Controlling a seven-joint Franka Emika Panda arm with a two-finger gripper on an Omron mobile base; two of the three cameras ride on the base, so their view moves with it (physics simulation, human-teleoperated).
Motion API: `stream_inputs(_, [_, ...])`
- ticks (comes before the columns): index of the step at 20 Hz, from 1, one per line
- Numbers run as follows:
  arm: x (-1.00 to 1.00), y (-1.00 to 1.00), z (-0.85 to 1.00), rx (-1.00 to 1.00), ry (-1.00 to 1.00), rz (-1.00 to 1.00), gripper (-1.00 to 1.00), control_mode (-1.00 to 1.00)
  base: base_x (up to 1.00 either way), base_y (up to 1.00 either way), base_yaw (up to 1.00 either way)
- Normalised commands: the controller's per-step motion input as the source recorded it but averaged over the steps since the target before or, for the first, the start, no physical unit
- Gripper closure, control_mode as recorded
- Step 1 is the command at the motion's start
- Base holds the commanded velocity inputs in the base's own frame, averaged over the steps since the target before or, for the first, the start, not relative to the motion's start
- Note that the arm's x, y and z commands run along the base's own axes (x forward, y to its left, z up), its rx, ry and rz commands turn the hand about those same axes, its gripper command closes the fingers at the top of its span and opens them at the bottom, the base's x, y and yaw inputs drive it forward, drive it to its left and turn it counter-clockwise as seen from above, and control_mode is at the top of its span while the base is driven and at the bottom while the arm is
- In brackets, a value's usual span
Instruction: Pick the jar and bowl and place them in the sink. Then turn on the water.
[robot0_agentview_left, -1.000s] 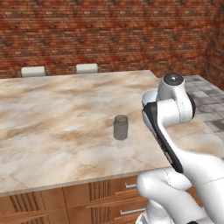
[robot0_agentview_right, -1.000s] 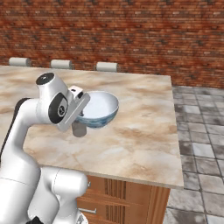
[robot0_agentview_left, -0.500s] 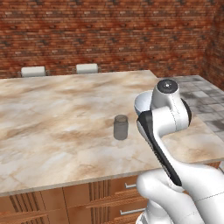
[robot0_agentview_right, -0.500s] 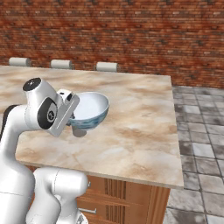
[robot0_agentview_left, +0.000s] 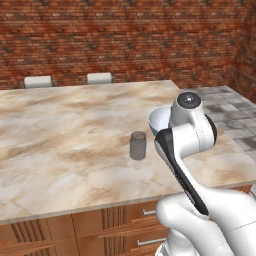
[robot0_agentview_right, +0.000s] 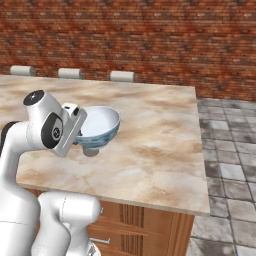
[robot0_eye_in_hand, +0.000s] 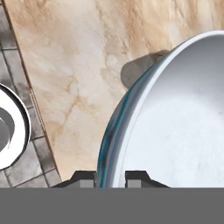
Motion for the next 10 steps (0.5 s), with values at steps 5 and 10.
stream_inputs(5, [0.0, 0.0, 0.04, 0.0, 0.01, 0.0, 1.0, -1.0, 0.0, 0.0, 0.0])
stream_inputs(10, [0.0, 0.0, 0.04, 0.0, 0.0, 0.0, 1.0, -1.0, 0.0, 0.0, 0.0])
